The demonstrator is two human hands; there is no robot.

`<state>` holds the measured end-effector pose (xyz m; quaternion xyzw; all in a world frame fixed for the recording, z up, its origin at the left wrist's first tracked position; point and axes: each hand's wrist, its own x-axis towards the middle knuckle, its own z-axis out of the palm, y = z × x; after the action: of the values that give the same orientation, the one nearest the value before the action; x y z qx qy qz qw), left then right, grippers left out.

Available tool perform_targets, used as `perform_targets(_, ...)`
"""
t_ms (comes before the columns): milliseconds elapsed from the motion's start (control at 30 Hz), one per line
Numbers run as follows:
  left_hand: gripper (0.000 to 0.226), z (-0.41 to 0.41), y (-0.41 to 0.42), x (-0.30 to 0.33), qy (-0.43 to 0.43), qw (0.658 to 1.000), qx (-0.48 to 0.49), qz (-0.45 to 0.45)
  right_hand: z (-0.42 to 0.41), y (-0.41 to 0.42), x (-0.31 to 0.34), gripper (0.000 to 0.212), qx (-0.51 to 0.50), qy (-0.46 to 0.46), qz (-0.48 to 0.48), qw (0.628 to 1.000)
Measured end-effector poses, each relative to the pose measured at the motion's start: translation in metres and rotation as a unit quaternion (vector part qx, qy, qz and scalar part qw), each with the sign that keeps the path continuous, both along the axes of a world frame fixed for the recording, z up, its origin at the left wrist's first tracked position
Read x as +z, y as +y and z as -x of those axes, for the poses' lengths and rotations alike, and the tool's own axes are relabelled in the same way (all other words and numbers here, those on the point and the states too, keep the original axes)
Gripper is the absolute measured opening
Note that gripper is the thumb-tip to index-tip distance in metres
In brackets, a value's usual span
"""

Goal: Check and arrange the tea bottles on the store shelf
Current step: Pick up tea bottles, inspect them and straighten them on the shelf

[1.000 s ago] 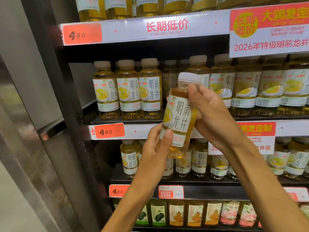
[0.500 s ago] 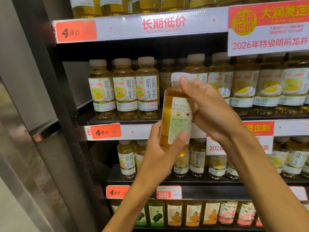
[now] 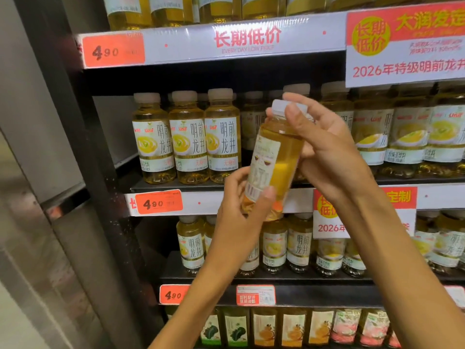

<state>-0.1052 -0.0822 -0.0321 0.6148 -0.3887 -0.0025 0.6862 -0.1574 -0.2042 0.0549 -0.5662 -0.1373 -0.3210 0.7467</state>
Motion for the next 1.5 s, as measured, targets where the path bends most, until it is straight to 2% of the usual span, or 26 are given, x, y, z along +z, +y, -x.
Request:
perform_targets(100, 0.059, -0.001, -0.010, 0.001, -0.082, 0.991, 0.094, -0.057, -0.006, 0.006, 0.003, 0.040, -0.067, 0.003, 0.007, 0.998)
perform_targets(200, 0.058, -0.003, -0.015, 0.007, -0.134, 0.976, 0.164, -0.049, -0.009, 0.010, 0.009, 0.037, -0.115, 0.003, 0.035, 0.993)
perform_targets(267, 0.056, -0.008, -0.015, 0.012, -0.134, 0.977, 0.163, -0.032, -0.010, 0.009, 0.013, 0.035, -0.135, 0.004, 0.054, 0.989)
perform_targets(400, 0.072, -0.015, -0.016, 0.014, -0.077, 0.987, 0.140, -0.016, -0.013, 0.003, 0.020, 0.029, -0.141, 0.012, 0.103, 0.985)
perform_targets(467, 0.064, -0.015, -0.017, 0.014, -0.055, 0.992, 0.117, 0.010, -0.014, -0.002, 0.021, 0.026, -0.123, 0.021, 0.128, 0.984)
perform_targets(567, 0.049, -0.018, -0.018, 0.012, -0.044, 0.994, 0.092, 0.036, -0.016, -0.011, 0.018, 0.035, -0.119, 0.046, 0.190, 0.973)
perform_targets(667, 0.050, -0.019, -0.018, 0.010, -0.052, 0.995, 0.084, 0.027, -0.014, -0.020, 0.015, 0.048, -0.119, 0.047, 0.245, 0.961)
perform_targets(833, 0.057, -0.017, -0.018, 0.010, -0.137, 0.973, 0.185, -0.021, -0.014, -0.018, 0.012, 0.045, -0.175, -0.010, 0.244, 0.954)
perform_targets(1000, 0.053, -0.016, -0.022, 0.009, -0.132, 0.966, 0.223, 0.021, -0.021, -0.013, 0.008, 0.046, -0.264, -0.043, 0.218, 0.939)
perform_targets(1167, 0.040, -0.020, -0.028, 0.009, -0.205, 0.935, 0.288, -0.016, -0.036, -0.004, 0.003, 0.047, -0.353, -0.067, 0.264, 0.895)
perform_targets(1367, 0.070, -0.018, -0.035, 0.003, -0.228, 0.920, 0.314, -0.053, -0.036, -0.017, 0.007, 0.039, -0.396, -0.047, 0.331, 0.855)
perform_targets(1500, 0.074, -0.021, -0.038, 0.002, -0.227, 0.915, 0.329, -0.046, -0.027, -0.025, 0.004, 0.041, -0.372, -0.062, 0.346, 0.859)
